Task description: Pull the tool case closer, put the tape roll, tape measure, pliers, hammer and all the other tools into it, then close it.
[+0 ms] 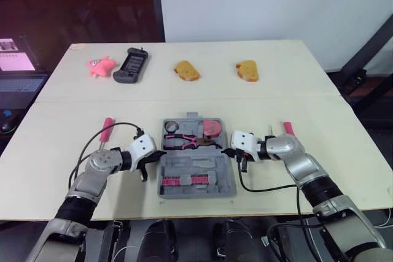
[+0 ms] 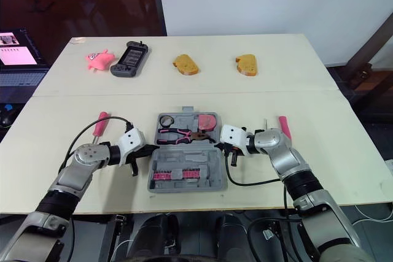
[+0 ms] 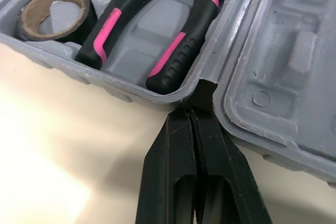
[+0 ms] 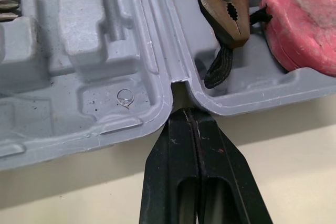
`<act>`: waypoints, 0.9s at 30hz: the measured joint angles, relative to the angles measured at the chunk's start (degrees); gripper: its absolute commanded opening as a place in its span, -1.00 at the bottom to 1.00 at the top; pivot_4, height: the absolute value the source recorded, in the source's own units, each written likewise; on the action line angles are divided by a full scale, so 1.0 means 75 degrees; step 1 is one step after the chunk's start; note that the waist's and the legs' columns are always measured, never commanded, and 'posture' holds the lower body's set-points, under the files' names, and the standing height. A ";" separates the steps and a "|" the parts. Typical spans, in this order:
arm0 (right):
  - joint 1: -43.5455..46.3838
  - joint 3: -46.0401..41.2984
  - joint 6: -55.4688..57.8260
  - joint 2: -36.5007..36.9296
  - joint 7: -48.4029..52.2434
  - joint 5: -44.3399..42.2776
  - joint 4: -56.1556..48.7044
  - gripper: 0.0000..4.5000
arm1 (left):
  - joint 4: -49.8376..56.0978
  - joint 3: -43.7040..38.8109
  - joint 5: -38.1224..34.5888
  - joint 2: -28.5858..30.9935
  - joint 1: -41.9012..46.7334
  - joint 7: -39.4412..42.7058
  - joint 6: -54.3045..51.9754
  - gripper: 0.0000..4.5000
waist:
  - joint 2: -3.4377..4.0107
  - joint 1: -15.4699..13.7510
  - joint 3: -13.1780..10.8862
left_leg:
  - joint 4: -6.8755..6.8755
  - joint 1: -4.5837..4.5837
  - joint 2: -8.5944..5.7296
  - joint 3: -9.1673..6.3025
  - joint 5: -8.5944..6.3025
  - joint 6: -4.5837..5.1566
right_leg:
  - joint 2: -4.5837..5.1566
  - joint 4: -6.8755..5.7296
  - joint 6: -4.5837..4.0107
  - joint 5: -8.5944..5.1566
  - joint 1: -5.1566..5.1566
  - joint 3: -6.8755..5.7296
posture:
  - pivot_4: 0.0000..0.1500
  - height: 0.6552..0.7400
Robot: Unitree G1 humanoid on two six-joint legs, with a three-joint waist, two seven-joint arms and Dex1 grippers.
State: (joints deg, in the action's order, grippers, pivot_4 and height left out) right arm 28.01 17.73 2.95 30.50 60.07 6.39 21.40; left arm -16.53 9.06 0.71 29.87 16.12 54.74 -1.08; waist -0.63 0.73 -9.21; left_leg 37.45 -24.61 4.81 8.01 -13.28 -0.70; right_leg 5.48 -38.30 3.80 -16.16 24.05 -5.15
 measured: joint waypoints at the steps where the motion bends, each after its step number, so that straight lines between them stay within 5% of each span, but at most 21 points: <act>1: -0.0026 -0.0009 0.0014 0.0000 -0.0001 0.0000 -0.0024 -1.00 | 0.0037 -0.0002 0.0001 -0.0008 -0.0027 -0.0003 -0.0010 -0.98 | 0.0000 -0.0005 0.0000 | 0.0001 0.0000 0.0000 -0.0001 0.0000 0.0000 | 0.0000 0.0000 0.0000 0.0000 -0.0001 0.0000 | 1.00 0.50; 27: -0.0447 -0.0231 0.0742 0.0032 0.0106 -0.0158 -0.0680 -1.00 | 0.0257 -0.0109 -0.0002 0.0119 -0.0255 -0.0211 -0.0019 -0.98 | 0.0000 0.0008 0.0002 | -0.0003 0.0008 0.0001 -0.0010 0.0000 -0.0001 | -0.0003 0.0000 -0.0001 0.0000 -0.0008 -0.0002 | 1.00 0.50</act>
State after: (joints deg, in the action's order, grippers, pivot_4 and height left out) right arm 24.66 16.00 8.52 30.74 60.86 5.20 16.30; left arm -14.60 8.24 0.69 30.76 14.21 53.16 -1.22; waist -0.64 0.79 -9.20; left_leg 37.43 -24.55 4.81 7.94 -13.28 -0.70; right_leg 5.46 -38.30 3.80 -16.16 23.99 -5.17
